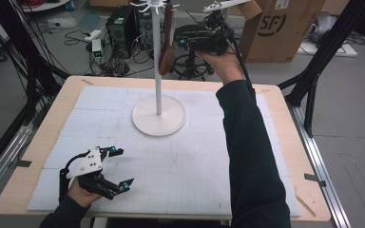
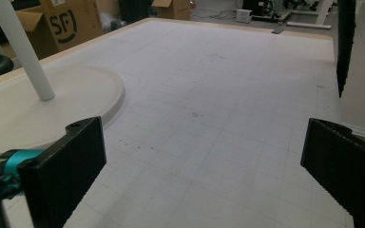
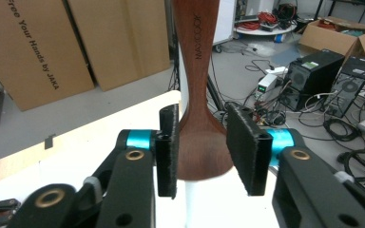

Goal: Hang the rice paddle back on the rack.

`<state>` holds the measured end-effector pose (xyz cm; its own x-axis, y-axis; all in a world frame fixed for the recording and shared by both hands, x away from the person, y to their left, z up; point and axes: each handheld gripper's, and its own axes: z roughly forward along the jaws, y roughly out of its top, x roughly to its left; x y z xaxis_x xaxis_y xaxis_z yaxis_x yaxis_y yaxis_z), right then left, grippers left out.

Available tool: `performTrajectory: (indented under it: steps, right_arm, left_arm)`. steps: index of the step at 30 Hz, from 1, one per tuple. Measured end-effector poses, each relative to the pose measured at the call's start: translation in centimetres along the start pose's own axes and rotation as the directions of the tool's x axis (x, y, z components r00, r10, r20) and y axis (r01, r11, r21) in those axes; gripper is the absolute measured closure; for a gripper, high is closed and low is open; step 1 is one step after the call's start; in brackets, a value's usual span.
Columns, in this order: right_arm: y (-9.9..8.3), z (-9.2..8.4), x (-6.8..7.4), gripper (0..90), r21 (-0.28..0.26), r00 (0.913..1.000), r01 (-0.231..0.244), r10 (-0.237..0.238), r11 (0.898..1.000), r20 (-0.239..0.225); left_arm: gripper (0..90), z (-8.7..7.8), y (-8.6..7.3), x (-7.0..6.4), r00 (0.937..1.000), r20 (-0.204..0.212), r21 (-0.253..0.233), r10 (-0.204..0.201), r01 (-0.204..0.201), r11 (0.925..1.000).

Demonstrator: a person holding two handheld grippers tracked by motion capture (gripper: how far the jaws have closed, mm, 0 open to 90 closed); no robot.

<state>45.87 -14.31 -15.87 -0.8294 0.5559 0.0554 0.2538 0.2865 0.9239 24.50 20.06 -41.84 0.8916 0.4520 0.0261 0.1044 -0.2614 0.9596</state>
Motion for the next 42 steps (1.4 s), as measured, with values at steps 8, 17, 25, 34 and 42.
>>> performTrajectory:
  steps: [8, 17, 25, 34, 42]
  right_arm:
    - [-1.6, -1.4, 0.9, 46.2, -0.018, 0.9985, 0.020, -0.021, 1.000, -0.050]
    - [-2.8, -2.3, 3.3, 27.7, 0.030, 0.9880, 0.069, -0.064, 0.997, -0.140]
    - [-4.2, -2.8, 4.8, 10.6, 0.059, 0.9910, 0.066, -0.059, 0.996, -0.120]
    - [-6.5, -4.1, 5.3, 1.8, 0.065, 0.9956, 0.057, -0.052, 0.996, -0.077]
    - [-8.8, -5.2, 5.7, 1.8, 0.085, 0.9952, 0.069, -0.062, 0.994, -0.075]
  left_arm:
    - [1.7, 0.0, 0.0, -0.1, 1.0000, -0.002, -0.001, 0.000, 0.000, 1.0000]
    - [1.7, 0.2, 0.1, -0.1, 1.0000, 0.000, 0.009, 0.002, -0.002, 1.0000]
    - [1.7, 0.4, 0.0, -0.1, 1.0000, 0.004, 0.012, -0.001, 0.001, 0.9999]
    - [1.7, 0.3, 0.0, 0.0, 1.0000, 0.001, 0.012, -0.007, 0.007, 0.9999]
    - [1.7, 0.2, 0.0, 0.0, 0.9999, -0.003, 0.013, -0.015, 0.015, 0.9998]
